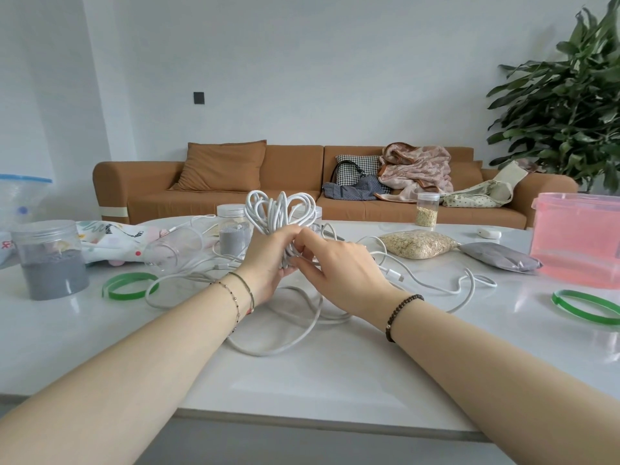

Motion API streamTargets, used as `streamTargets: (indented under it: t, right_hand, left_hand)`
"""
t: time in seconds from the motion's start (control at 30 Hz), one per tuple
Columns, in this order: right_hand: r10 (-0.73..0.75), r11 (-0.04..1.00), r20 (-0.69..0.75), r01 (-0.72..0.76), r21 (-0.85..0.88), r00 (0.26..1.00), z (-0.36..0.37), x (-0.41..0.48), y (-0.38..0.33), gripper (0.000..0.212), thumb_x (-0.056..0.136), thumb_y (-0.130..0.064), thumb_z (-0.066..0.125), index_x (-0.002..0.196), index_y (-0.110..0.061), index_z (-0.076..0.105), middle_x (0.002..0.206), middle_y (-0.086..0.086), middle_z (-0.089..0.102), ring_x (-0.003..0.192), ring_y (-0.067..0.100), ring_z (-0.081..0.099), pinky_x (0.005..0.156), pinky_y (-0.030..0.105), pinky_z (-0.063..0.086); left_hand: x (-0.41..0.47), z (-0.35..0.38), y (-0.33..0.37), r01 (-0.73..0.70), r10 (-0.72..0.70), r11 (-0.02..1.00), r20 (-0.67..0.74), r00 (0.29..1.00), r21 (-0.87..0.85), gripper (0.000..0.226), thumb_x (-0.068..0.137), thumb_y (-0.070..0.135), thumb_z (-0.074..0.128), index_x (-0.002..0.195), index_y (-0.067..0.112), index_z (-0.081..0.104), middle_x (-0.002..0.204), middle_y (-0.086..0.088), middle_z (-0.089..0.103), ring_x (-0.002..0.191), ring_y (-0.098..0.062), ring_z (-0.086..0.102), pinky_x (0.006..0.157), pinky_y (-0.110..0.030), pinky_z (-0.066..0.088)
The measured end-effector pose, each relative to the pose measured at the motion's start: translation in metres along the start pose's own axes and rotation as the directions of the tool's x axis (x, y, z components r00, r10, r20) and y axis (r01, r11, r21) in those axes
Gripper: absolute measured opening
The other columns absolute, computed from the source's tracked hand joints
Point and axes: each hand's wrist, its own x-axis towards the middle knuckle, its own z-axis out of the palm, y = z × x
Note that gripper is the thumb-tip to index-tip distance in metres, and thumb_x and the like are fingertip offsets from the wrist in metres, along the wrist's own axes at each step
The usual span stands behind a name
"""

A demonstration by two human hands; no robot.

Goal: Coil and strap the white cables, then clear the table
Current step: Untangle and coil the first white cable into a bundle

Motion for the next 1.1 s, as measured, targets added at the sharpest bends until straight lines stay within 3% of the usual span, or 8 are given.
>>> streamTargets:
  t: [0.2,0.33,0.43,0.6,0.77,0.87,1.0,1.1]
  right_hand:
    - [-0.004,0.999,-0.037,0.006,0.051,0.999,-0.001,0.003,-0.003,0.019,0.101,-0.032,0.048,0.103,-0.014,0.053,0.074,0.002,0.063,0.063,0.037,0.056,0.053,0.043,0.047]
    - [-0.054,0.996,-0.067,0.059,0.066,0.996,0.001,0.005,-0.011,0.024,0.099,-0.032,0.04,0.094,-0.014,0.054,0.064,0.003,0.058,0.054,0.039,0.05,0.047,0.043,0.045]
    - [-0.092,0.991,-0.083,0.099,0.085,0.992,-0.002,0.006,-0.014,0.015,0.097,-0.023,0.05,0.089,-0.012,0.055,0.058,-0.001,0.05,0.051,0.038,0.046,0.043,0.041,0.043]
    - [-0.058,0.989,-0.067,0.067,0.13,0.996,-0.005,0.005,-0.011,0.01,0.097,-0.023,0.051,0.092,-0.016,0.056,0.054,-0.009,0.038,0.052,0.03,0.043,0.048,0.043,0.045]
    - [0.02,0.979,0.03,-0.025,0.202,0.999,-0.002,0.003,-0.014,0.017,0.102,-0.036,0.044,0.09,-0.027,0.051,0.059,-0.007,0.049,0.063,0.03,0.047,0.059,0.042,0.048]
    - [0.157,0.972,0.091,-0.17,0.164,0.983,-0.003,0.002,-0.009,0.038,0.1,-0.049,0.047,0.07,-0.025,0.046,0.051,-0.006,0.042,0.062,0.023,0.041,0.059,0.037,0.044]
    - [0.44,0.881,0.164,-0.46,0.108,0.883,-0.006,0.003,0.002,0.068,0.081,-0.077,0.052,0.06,-0.014,0.042,0.052,-0.003,0.043,0.057,0.018,0.043,0.052,0.032,0.032]
    - [0.555,0.824,0.116,-0.563,0.053,0.823,-0.011,0.004,0.014,0.076,0.067,-0.086,0.059,0.054,-0.014,0.036,0.049,-0.004,0.044,0.054,0.018,0.045,0.055,0.033,0.041]
  left_hand:
    - [0.001,-0.001,0.001,-0.04,0.032,0.997,-0.126,0.992,-0.064,0.012,0.088,0.022,0.067,0.099,0.021,0.063,0.083,0.005,0.06,0.069,-0.004,0.059,0.057,-0.019,0.053]
    - [0.0,-0.004,0.002,-0.115,0.079,0.986,-0.268,0.96,-0.122,0.014,0.089,0.016,0.066,0.081,0.025,0.059,0.075,0.004,0.054,0.068,-0.009,0.054,0.067,-0.029,0.05]
    - [0.0,-0.003,0.001,-0.135,0.086,0.981,-0.305,0.948,-0.141,0.014,0.089,0.013,0.064,0.081,0.023,0.057,0.069,0.005,0.052,0.061,-0.007,0.053,0.067,-0.029,0.047]
    - [0.003,-0.004,0.006,-0.117,-0.01,0.944,-0.382,0.924,-0.307,0.009,0.089,0.011,0.063,0.088,0.014,0.055,0.064,0.002,0.051,0.05,-0.007,0.053,0.051,-0.021,0.047]
    - [0.009,-0.01,0.013,-0.092,-0.071,0.859,-0.295,0.953,-0.503,0.022,0.093,0.015,0.061,0.075,0.011,0.049,0.071,-0.003,0.051,0.062,-0.013,0.055,0.049,-0.02,0.05]
    - [0.004,-0.007,0.016,-0.045,-0.068,0.788,-0.159,0.985,-0.614,0.017,0.094,0.015,0.062,0.08,0.008,0.055,0.072,-0.004,0.057,0.056,-0.013,0.061,0.056,-0.025,0.055]
    - [0.0,-0.007,0.017,0.05,-0.075,0.787,-0.015,0.997,-0.615,0.016,0.091,0.016,0.066,0.085,0.003,0.059,0.076,-0.01,0.059,0.067,-0.021,0.067,0.067,-0.034,0.059]
    - [-0.002,-0.005,0.016,0.09,-0.096,0.839,0.017,0.995,-0.536,0.016,0.09,0.017,0.066,0.09,0.002,0.061,0.077,-0.011,0.06,0.075,-0.025,0.07,0.083,-0.04,0.059]
